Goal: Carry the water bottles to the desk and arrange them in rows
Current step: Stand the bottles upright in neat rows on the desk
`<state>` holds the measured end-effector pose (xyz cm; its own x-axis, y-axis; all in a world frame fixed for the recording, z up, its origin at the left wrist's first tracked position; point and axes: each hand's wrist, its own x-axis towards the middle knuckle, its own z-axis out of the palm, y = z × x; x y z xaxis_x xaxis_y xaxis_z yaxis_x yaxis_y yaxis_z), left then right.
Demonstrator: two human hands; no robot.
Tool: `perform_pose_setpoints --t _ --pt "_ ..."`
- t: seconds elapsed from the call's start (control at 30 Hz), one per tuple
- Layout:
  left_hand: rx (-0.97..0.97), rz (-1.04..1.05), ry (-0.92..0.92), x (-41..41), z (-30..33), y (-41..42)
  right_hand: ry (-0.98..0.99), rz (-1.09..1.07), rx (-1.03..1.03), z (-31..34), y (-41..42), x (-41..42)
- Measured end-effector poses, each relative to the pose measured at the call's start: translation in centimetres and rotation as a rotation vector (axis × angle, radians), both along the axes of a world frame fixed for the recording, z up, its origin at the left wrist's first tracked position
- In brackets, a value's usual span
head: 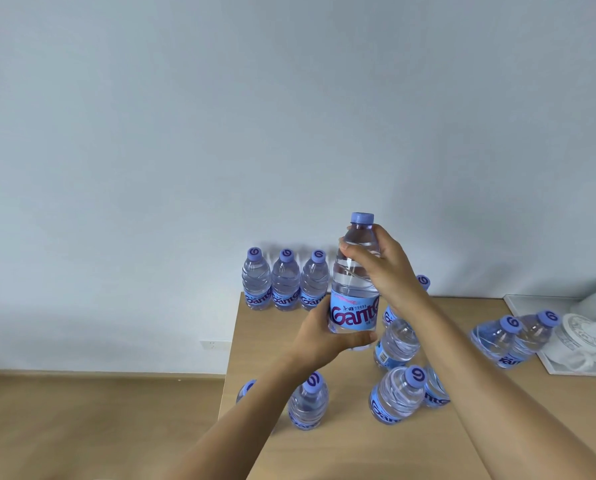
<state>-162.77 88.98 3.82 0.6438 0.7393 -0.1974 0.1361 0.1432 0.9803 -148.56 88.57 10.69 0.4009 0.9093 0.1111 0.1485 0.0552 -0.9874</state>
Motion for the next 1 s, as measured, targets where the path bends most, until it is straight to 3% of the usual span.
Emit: perform_pose_setpoints --t 0.33,0.77,1.0 --pt "0.027 0.064 0.103 -4.9 -2.3 4.9 0.0 0.17 -0.075 -1.8 3.8 -4.2" --pt "-0.02 0.17 0.29 -9.3 -11.8 9.7 -0.035 0.221 -0.288 -10.6 7.9 -9.2" --pt "0.045 0.199 0.452 -9.9 -16.8 10.7 -0.056 0.238 -0.362 -14.4 8.4 -9.8"
